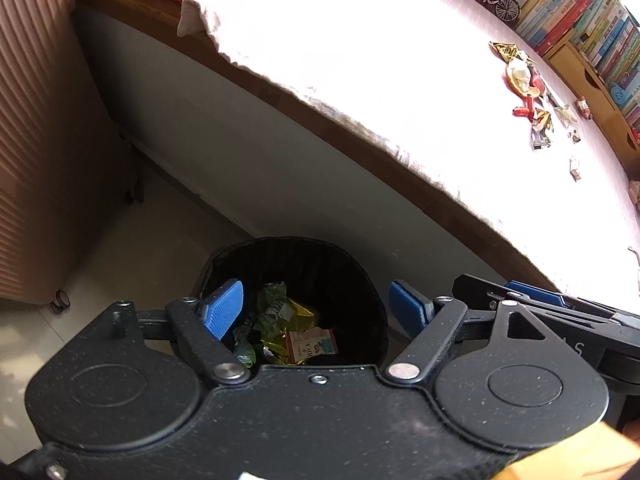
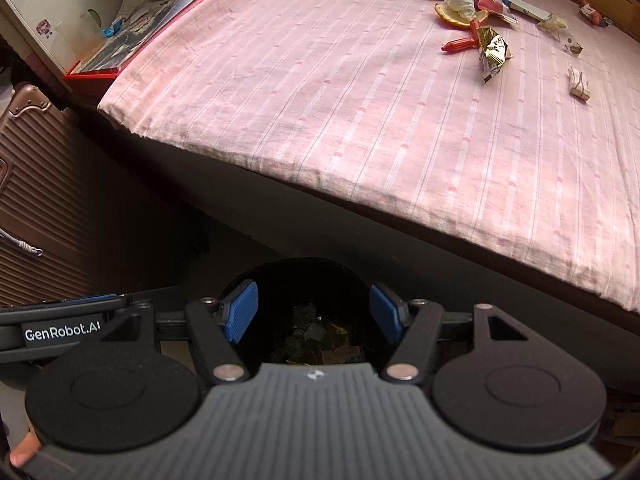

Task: Collect trash
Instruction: 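Move both tools back toward the remaining wrappers on the bed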

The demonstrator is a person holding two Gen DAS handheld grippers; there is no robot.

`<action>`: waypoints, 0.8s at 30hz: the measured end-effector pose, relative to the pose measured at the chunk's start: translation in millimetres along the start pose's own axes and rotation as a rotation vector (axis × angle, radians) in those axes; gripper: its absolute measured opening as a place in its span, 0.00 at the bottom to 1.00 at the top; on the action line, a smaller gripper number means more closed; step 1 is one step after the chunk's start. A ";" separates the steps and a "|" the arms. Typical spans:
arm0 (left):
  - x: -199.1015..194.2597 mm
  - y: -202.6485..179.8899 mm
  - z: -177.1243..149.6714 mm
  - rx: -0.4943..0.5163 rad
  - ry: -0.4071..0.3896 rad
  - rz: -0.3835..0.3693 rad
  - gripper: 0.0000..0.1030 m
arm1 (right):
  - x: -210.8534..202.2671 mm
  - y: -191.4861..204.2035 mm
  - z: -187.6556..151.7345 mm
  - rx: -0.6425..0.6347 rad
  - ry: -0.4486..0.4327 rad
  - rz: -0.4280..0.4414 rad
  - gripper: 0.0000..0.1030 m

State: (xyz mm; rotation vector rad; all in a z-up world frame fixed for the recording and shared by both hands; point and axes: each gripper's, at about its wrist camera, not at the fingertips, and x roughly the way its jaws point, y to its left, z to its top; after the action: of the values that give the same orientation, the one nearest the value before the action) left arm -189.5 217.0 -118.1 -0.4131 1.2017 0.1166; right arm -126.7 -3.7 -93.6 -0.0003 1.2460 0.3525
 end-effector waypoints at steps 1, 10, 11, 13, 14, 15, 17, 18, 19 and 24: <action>-3.5 -1.8 1.6 0.004 -0.006 -0.001 0.76 | -3.4 -0.9 1.8 0.000 -0.010 -0.001 0.72; -41.8 -45.0 31.3 0.107 -0.202 -0.046 0.76 | -51.9 -26.0 28.9 0.031 -0.168 -0.030 0.72; -44.6 -50.9 36.0 0.117 -0.219 -0.051 0.77 | -57.7 -32.5 33.5 0.042 -0.189 -0.039 0.72; -48.7 -65.6 47.4 0.135 -0.245 -0.044 0.76 | -68.5 -47.1 43.8 0.069 -0.230 -0.055 0.72; -49.7 -74.8 54.5 0.144 -0.256 -0.042 0.76 | -73.4 -54.3 48.6 0.084 -0.249 -0.063 0.72; -50.0 -80.7 59.1 0.153 -0.266 -0.048 0.76 | -78.2 -62.1 53.5 0.097 -0.268 -0.070 0.72; -52.1 -96.0 70.5 0.171 -0.293 -0.067 0.76 | -86.3 -79.7 63.7 0.120 -0.302 -0.087 0.72; -51.6 -104.8 75.8 0.181 -0.305 -0.071 0.76 | -89.1 -87.0 68.4 0.127 -0.315 -0.096 0.72; -50.3 -117.2 81.9 0.192 -0.313 -0.073 0.76 | -91.9 -97.3 74.8 0.135 -0.331 -0.108 0.72; -34.4 -172.6 107.0 0.258 -0.306 -0.081 0.77 | -95.7 -143.0 99.8 0.190 -0.373 -0.142 0.72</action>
State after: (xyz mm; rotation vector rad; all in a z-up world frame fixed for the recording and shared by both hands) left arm -55.4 102.4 -11.8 -0.2079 0.8824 -0.0448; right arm -22.8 -145.0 0.3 0.1341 0.8999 0.1025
